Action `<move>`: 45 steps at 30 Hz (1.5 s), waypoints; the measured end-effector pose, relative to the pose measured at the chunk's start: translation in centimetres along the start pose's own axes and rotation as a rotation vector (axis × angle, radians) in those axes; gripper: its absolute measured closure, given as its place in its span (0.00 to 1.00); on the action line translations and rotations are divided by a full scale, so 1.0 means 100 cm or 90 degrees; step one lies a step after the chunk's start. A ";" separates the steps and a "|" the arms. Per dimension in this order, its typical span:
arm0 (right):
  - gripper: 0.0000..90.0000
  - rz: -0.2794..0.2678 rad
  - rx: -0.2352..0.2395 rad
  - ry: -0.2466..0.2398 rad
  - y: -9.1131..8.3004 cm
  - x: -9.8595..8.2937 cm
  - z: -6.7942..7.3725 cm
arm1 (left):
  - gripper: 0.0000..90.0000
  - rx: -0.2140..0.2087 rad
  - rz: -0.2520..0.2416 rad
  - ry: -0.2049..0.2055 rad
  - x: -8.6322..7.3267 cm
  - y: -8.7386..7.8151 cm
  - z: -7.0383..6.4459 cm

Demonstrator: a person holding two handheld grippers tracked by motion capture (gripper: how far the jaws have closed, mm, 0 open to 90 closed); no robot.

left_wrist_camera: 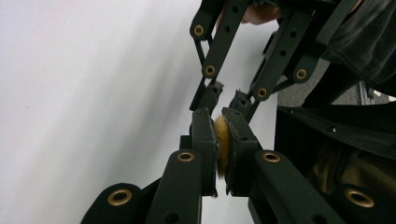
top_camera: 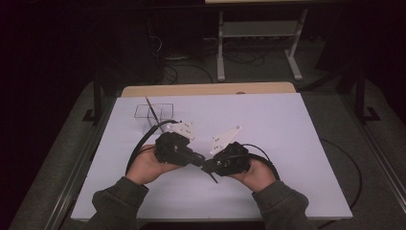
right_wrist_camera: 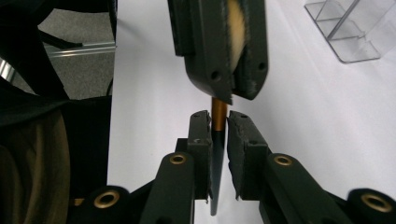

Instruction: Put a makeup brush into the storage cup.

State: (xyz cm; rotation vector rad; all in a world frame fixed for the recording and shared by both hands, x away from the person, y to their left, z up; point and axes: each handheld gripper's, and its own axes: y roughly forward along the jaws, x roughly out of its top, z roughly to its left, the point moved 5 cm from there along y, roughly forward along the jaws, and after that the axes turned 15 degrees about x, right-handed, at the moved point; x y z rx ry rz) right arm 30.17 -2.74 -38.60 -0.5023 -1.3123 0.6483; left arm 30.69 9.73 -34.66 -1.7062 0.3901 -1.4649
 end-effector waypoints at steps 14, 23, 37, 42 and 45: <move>0.91 -0.011 0.014 -0.001 0.002 0.002 0.000 | 0.94 0.000 -0.008 0.010 0.002 -0.004 0.000; 0.92 -0.013 0.019 0.002 0.001 0.001 0.000 | 0.93 -0.002 -0.010 0.004 0.003 -0.003 -0.001; 0.92 -0.031 0.028 0.023 -0.006 -0.005 -0.004 | 0.74 0.021 -0.022 -0.023 -0.005 -0.014 0.006; 0.92 -0.046 0.029 0.038 -0.010 -0.009 -0.006 | 0.71 0.033 -0.027 -0.031 -0.010 -0.017 0.010; 0.92 -0.050 0.025 0.046 -0.013 -0.011 -0.008 | 0.69 0.037 -0.027 -0.037 -0.014 -0.018 0.011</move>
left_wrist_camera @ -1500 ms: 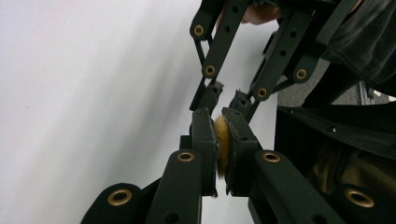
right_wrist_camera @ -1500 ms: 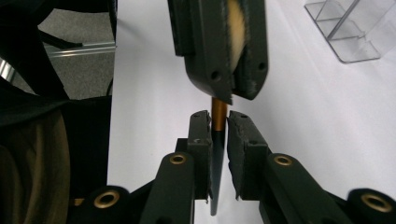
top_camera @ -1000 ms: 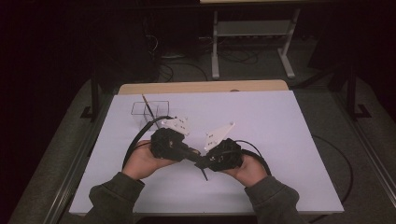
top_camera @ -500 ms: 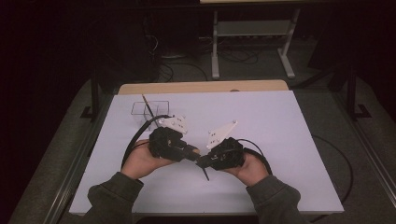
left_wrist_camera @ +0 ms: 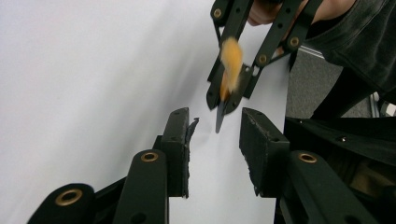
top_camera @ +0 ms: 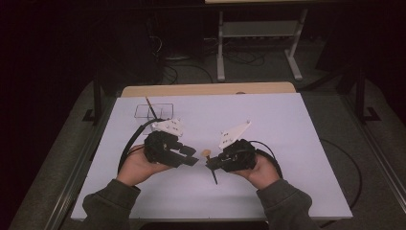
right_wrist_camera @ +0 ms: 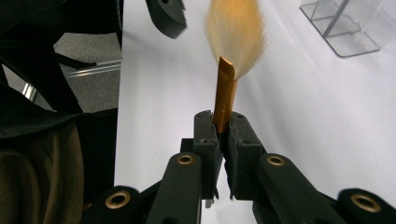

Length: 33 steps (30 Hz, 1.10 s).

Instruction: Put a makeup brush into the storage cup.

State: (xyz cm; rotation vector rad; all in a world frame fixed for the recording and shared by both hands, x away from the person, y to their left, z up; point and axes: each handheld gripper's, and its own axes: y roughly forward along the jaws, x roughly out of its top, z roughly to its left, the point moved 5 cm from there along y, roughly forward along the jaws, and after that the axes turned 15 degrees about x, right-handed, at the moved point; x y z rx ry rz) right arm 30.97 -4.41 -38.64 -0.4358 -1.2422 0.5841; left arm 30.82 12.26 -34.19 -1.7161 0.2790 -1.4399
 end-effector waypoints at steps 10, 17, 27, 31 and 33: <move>0.92 -0.013 -0.010 0.020 -0.009 -0.005 -0.006 | 0.67 0.030 -0.004 -0.026 -0.017 0.000 0.006; 0.92 -0.016 -0.019 0.031 -0.015 -0.008 -0.013 | 0.63 0.041 -0.003 -0.043 -0.029 0.001 0.010; 0.92 -0.027 -0.019 0.055 -0.024 -0.007 -0.023 | 0.60 0.056 -0.004 -0.051 -0.044 0.002 0.014; 0.92 -0.033 -0.028 0.055 -0.030 -0.005 -0.027 | 0.59 0.063 -0.003 -0.054 -0.048 0.001 0.014; 0.92 -0.031 -0.029 0.056 -0.032 -0.003 -0.028 | 0.58 0.067 -0.005 -0.054 -0.049 0.002 0.014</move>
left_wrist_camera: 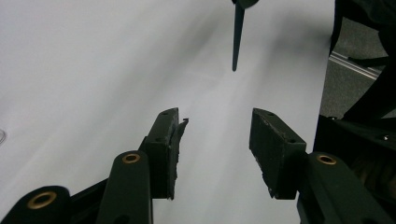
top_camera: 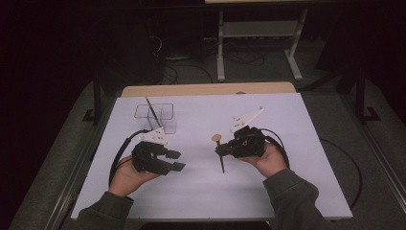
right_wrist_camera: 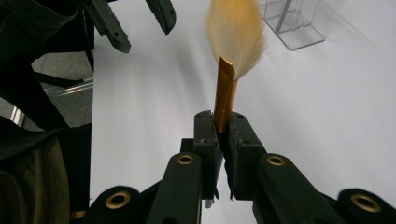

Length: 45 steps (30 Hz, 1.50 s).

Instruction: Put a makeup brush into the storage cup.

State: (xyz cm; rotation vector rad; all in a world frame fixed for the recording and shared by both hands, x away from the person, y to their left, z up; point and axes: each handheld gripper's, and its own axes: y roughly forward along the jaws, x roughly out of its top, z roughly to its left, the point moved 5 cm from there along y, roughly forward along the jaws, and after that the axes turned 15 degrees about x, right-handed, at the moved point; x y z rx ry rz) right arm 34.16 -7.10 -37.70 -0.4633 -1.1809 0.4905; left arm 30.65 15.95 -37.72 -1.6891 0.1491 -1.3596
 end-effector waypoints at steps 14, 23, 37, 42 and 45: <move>0.92 -0.012 -0.015 0.012 -0.014 0.009 -0.010 | 0.56 0.015 0.000 0.009 -0.015 0.001 0.005; 0.92 -0.001 -0.020 0.008 -0.015 0.016 -0.019 | 0.53 0.029 -0.014 -0.007 -0.029 0.001 0.010; 0.92 0.015 -0.030 0.017 -0.009 0.029 -0.032 | 0.49 0.047 -0.016 -0.017 -0.043 0.003 0.013; 0.92 0.015 -0.032 0.009 -0.008 0.034 -0.034 | 0.48 0.054 -0.022 -0.019 -0.045 0.000 0.013; 0.92 0.019 -0.032 0.010 -0.007 0.037 -0.036 | 0.46 0.055 -0.028 -0.021 -0.047 -0.002 0.013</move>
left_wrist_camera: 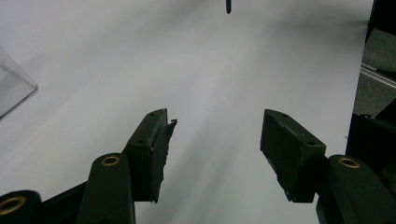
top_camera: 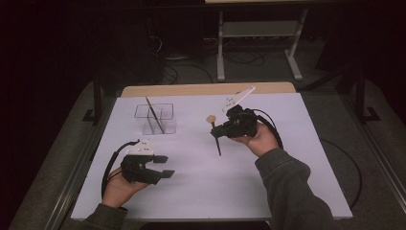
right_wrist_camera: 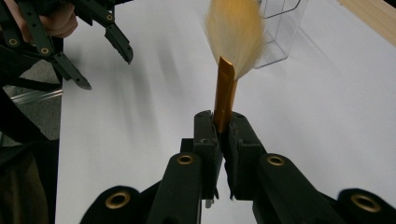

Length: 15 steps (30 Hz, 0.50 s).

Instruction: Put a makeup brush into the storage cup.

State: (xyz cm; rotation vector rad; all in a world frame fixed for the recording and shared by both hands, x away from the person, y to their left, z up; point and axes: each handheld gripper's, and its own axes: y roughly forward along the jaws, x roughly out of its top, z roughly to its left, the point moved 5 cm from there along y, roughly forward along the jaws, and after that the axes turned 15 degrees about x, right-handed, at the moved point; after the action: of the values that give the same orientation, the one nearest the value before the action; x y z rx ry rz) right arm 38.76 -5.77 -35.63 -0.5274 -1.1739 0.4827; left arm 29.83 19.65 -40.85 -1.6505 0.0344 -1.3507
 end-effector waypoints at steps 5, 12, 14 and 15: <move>0.92 0.000 0.000 -0.005 0.000 0.004 -0.002 | 0.45 0.000 -0.001 -0.007 -0.003 -0.001 0.001; 0.92 0.002 -0.007 -0.013 0.000 0.013 -0.005 | 0.44 0.003 -0.001 -0.008 -0.005 -0.003 0.001; 0.92 0.000 -0.007 -0.009 0.000 0.014 -0.005 | 0.44 0.001 -0.003 -0.009 -0.004 -0.003 0.001; 0.92 0.000 -0.008 -0.017 -0.001 0.015 -0.007 | 0.44 0.002 -0.005 -0.010 -0.004 -0.003 0.001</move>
State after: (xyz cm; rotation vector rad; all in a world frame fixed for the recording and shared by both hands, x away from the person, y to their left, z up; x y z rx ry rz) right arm 39.87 -4.99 -34.68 -0.5334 -1.2034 0.4839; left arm 29.57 20.08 -40.95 -1.6604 0.0176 -1.3425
